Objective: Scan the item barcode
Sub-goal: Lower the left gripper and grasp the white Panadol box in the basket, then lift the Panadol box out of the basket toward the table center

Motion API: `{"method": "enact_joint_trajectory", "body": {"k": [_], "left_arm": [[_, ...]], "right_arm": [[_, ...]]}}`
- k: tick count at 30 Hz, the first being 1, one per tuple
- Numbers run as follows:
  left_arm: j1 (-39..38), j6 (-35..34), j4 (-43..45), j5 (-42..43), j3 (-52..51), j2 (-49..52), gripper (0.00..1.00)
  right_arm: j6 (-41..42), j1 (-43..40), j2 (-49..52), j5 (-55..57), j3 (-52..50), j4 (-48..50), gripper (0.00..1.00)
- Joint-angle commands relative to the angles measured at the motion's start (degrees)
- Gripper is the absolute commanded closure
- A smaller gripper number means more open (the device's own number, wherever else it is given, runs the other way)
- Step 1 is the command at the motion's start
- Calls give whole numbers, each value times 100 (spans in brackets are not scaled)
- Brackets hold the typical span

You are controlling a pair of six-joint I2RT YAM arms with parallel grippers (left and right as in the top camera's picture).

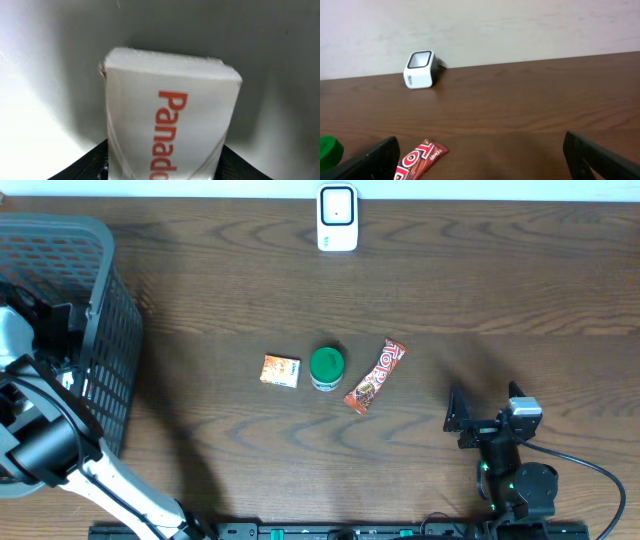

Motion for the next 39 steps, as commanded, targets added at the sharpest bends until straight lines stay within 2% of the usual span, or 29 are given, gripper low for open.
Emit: {"method": "enact_joint_trajectory", "body": {"k": [1,15,16,17,18,21,23,31,39], "left_arm": [[-31,-356,-166,83,-337,-17,41],[-28,-857,-210,98,-337,-2308,44],[-28,-859,-212,98,-339,-2439,41],[-28,-903,-232,96,-339,-2544,27],[-28,-929,-254,98,-339,-2586,21],[-28,-935,-332,98,-398,-2544,8],[-28,-909,-282,96,-553,-2439,4],[-42,-914,238,260,-1005,-1912,4],[-42,-918,326,249,-1217,-1263,4]], "right_arm": [[-83,55,-31,52,-22,-9,1],[-83,55,-31,52,-22,-9,1],[-83,55,-31,52,-22,-11,1],[-83,55,-31,52,-22,-11,1],[-83,55,-31,52,-22,-11,1],[-83,55,-31,52,-22,-11,1],[-83,55,-31,52,-22,-11,1],[-83,55,-31,52,-22,-9,1],[-83,55,-31,52,-22,-11,1]]}}
